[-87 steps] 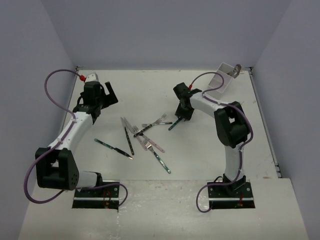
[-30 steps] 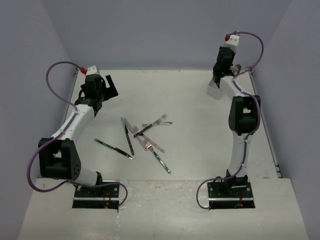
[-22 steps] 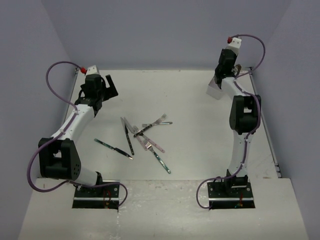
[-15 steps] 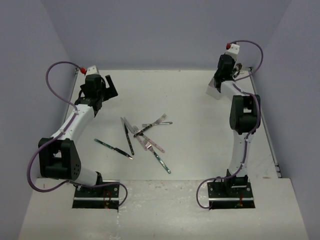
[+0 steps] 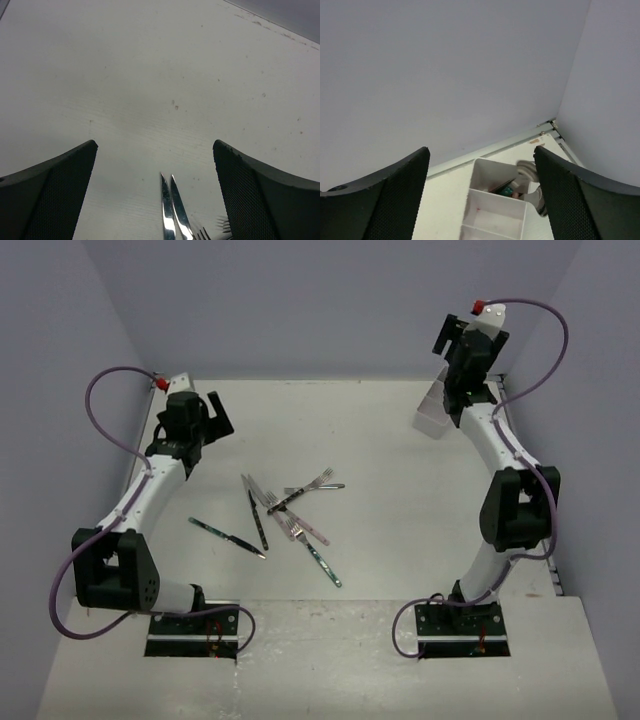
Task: Sort the eating utensils into containers
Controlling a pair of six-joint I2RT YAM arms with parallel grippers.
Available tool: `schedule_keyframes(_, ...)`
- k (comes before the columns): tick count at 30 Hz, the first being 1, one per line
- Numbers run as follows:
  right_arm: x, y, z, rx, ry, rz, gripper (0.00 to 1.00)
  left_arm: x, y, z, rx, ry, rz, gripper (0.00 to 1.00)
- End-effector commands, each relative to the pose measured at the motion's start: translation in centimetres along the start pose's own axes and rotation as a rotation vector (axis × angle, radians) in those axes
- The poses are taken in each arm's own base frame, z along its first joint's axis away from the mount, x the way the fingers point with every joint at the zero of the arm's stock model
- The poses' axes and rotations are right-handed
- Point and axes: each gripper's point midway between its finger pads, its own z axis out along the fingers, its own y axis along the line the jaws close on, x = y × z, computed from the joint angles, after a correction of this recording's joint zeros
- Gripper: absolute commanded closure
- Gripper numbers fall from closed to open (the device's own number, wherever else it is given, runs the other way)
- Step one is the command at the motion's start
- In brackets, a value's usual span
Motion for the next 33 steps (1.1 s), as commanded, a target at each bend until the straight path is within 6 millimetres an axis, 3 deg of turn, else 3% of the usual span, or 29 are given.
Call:
schedule_keyframes(1, -4.7, 2.9, -3.6, -0.112, 0.011, 0.007, 0.12, 1.2, 0.5, -0.7, -0.007, 0.032, -0.021, 0.00)
schedule_keyframes(3, -4.9, 4.3, -5.3, -0.177, 0.053, -0.012, 0.01, 1.9, 0.7, -0.7, -0.010, 0.049, -0.033, 0.00)
schedule_keyframes(6, -2.1, 8.3, -9.8, -0.289, 0.158, -0.111, 0.01, 3.3, 0.8, -1.1, -0.001, 0.081, -0.047, 0.00)
schedule_keyframes(8, 1.1, 9.7, -12.4, -0.346, 0.254, -0.183, 0.01, 3.8, 1.1, -1.5, -0.007, 0.092, -0.060, 0.00)
schedule_keyframes(9, 2.6, 11.9, -14.6, -0.423, 0.300, -0.199, 0.01, 4.4, 1.4, -1.6, -0.016, 0.105, -0.061, 0.00)
schedule_keyframes(11, 6.7, 13.4, -17.9, -0.518, 0.421, -0.266, 0.01, 5.0, 1.9, -2.1, -0.039, 0.120, -0.068, 0.00)
schedule_keyframes(12, 8.6, 15.3, -20.7, -0.595, 0.472, -0.310, 0.01, 5.4, 2.3, -2.3, -0.053, 0.127, -0.072, 0.00)
schedule_keyframes(16, 15.3, 18.2, -28.3, -0.740, 0.632, -0.452, 0.01, 7.2, 3.3, -3.0, -0.085, 0.175, -0.081, 0.00)
schedule_keyframes(20, 19.2, 20.2, -36.4, -0.898, 0.772, -0.478, 0.01, 10.7, 4.4, -4.0, -0.117, 0.278, -0.089, 0.00)
schedule_keyframes(23, 20.7, 20.2, -42.7, -1.046, 0.865, -0.509, 0.01, 12.8, 5.3, -4.7, -0.145, 0.326, -0.108, 0.00)
schedule_keyframes(26, 23.4, 18.0, -47.5, -1.087, 0.946, -0.605, 0.01, 13.7, 5.6, -5.3, -0.161, 0.346, -0.143, 0.00)
schedule_keyframes(29, 25.8, 15.8, -49.7, -1.044, 0.998, -0.655, 0.01, 14.3, 5.9, -5.9, -0.184, 0.356, -0.184, 0.00)
schedule_keyframes(33, 27.6, 14.4, -51.3, -1.008, 1.043, -0.676, 0.01, 14.8, 6.7, -6.8, -0.233, 0.364, -0.221, 0.00)
